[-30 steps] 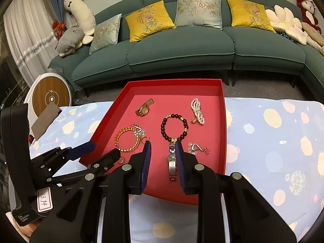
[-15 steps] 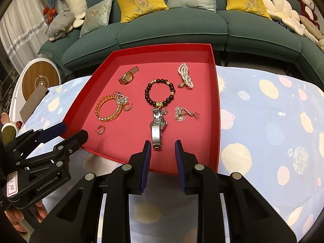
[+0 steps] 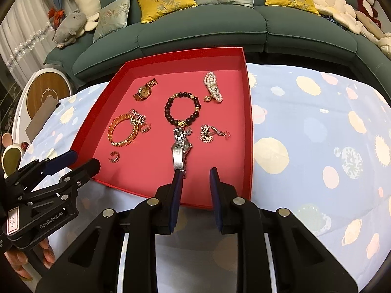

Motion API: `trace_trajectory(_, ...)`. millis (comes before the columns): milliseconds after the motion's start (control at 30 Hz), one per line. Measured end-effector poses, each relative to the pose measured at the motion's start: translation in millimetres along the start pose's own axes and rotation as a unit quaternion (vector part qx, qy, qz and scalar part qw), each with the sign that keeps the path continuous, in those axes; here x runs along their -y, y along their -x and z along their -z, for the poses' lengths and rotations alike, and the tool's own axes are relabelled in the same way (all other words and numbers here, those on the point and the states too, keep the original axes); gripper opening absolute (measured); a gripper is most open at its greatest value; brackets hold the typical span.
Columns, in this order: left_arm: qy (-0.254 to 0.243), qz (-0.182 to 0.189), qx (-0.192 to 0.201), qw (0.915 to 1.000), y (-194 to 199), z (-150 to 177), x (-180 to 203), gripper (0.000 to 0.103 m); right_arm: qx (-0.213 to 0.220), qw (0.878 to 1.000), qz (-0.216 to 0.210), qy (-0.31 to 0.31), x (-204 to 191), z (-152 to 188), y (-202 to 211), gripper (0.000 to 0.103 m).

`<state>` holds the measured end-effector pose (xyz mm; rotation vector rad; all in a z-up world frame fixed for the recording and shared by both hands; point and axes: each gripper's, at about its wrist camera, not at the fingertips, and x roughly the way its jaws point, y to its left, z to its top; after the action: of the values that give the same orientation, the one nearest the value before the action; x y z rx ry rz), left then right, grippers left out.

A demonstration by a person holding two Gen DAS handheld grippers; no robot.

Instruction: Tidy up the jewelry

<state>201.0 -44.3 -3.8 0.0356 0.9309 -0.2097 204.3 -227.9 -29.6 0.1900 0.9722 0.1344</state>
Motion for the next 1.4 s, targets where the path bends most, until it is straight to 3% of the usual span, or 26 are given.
trace_trajectory(233, 0.021, -0.005, 0.047, 0.9987, 49.1, 5.7, -6.7, 0.056, 0.059, 0.998, -0.024, -0.023, -2.0, 1.5, 56.2, 0.024)
trace_trajectory(433, 0.047, 0.001, 0.054, 0.9975, 78.2, 22.2, -18.9, 0.056, 0.079, 0.997, -0.022, -0.013, -16.8, 17.7, 88.1, 0.025)
trace_trajectory(700, 0.036, -0.018, 0.049, 0.998, 69.5, 21.8, -9.6, 0.056, 0.059, 0.998, -0.016, -0.001, -31.3, 17.5, 74.0, 0.027)
trace_trajectory(767, 0.022, -0.026, 0.048, 0.9983, 65.8, 24.2, -4.4, 0.056, 0.058, 0.998, -0.007, 0.006, -35.0, 18.7, 70.6, 0.04)
trace_trajectory(833, 0.01, -0.035, 0.042, 0.9985, 61.3, 27.1, -1.9, 0.057, 0.056, 0.998, 0.005, 0.008, -36.2, 19.6, 66.0, 0.044)
trace_trajectory(933, 0.005, -0.04, 0.027, 0.9988, 54.0, 30.8, -1.5, 0.057, 0.035, 0.999, 0.01, 0.002, -33.7, 22.0, 54.8, 0.045)
trace_trajectory(1100, 0.015, -0.039, 0.014, 0.999, 45.5, 32.8, -4.0, 0.059, 0.011, 1.0, 0.005, -0.019, -31.1, 28.7, 43.4, 0.055)
trace_trajectory(1167, 0.012, -0.048, 0.013, 0.9987, 43.9, 33.4, -3.6, 0.062, 0.01, 1.0, 0.011, -0.014, -32.9, 29.9, 41.4, 0.062)
trace_trajectory(1400, 0.01, -0.052, 0.012, 0.9985, 43.0, 34.4, -0.9, 0.062, 0.021, 0.999, 0.027, -0.003, -39.5, 32.6, 41.3, 0.065)
